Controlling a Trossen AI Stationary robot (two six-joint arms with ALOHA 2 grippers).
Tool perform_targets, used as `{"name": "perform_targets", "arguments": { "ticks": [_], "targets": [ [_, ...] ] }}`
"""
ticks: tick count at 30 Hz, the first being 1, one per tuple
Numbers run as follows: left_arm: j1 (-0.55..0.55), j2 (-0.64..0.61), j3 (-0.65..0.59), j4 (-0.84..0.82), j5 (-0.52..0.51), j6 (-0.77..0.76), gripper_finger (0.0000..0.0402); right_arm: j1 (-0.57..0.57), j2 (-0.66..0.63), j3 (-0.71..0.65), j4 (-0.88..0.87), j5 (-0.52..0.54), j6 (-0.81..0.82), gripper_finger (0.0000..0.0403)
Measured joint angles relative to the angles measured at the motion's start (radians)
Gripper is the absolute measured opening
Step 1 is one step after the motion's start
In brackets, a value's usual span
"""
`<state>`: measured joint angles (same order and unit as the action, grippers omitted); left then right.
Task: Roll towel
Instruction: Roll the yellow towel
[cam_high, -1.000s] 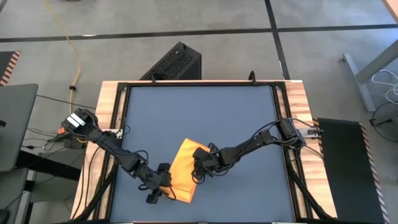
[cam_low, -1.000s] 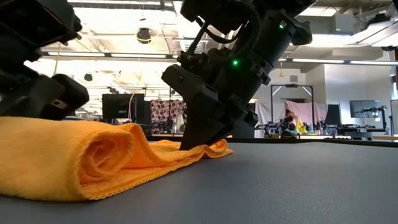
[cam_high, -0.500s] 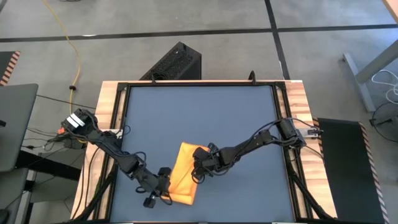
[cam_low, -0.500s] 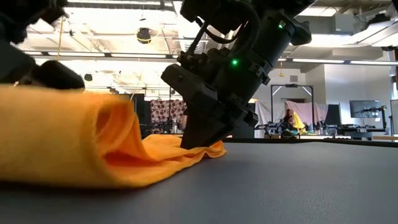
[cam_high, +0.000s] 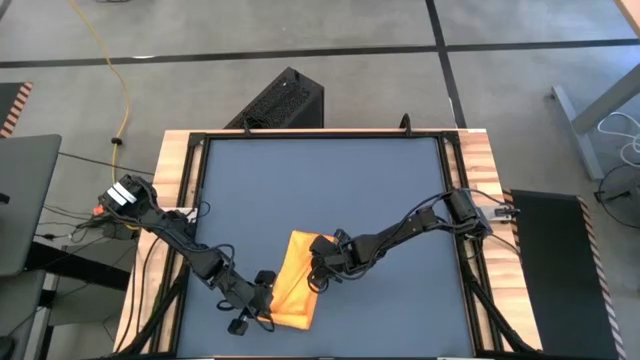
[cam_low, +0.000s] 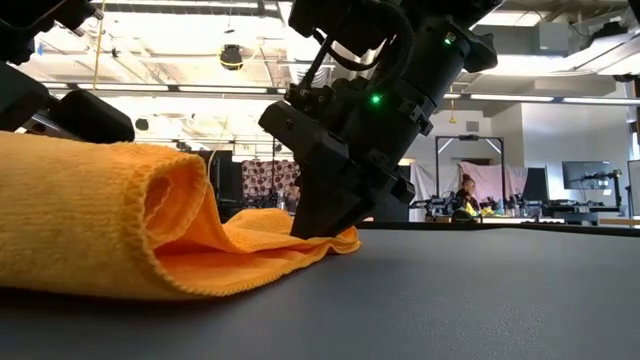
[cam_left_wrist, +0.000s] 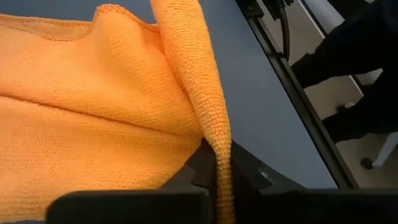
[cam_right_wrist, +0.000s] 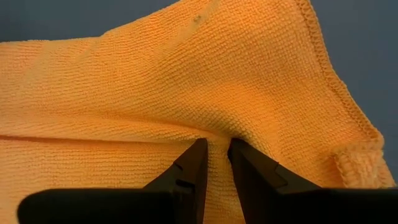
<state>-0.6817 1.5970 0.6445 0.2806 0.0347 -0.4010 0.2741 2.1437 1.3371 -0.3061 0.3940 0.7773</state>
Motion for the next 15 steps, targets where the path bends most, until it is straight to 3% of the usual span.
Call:
{"name": "perform_targets", "arguments": {
  "ticks": [10, 15],
  "targets": [
    [-0.002, 0.0, 0.0, 0.021, 0.015, 0.015, 0.0143, 0.0, 0.0, -0.001, 0.002, 0.0, 0.0, 0.0102],
    [-0.004, 0.0, 0.0, 0.027, -0.003, 0.01, 0.0178, 0.0, 0.0, -0.001, 0.003, 0.0, 0.0, 0.0102]
  ]
}}
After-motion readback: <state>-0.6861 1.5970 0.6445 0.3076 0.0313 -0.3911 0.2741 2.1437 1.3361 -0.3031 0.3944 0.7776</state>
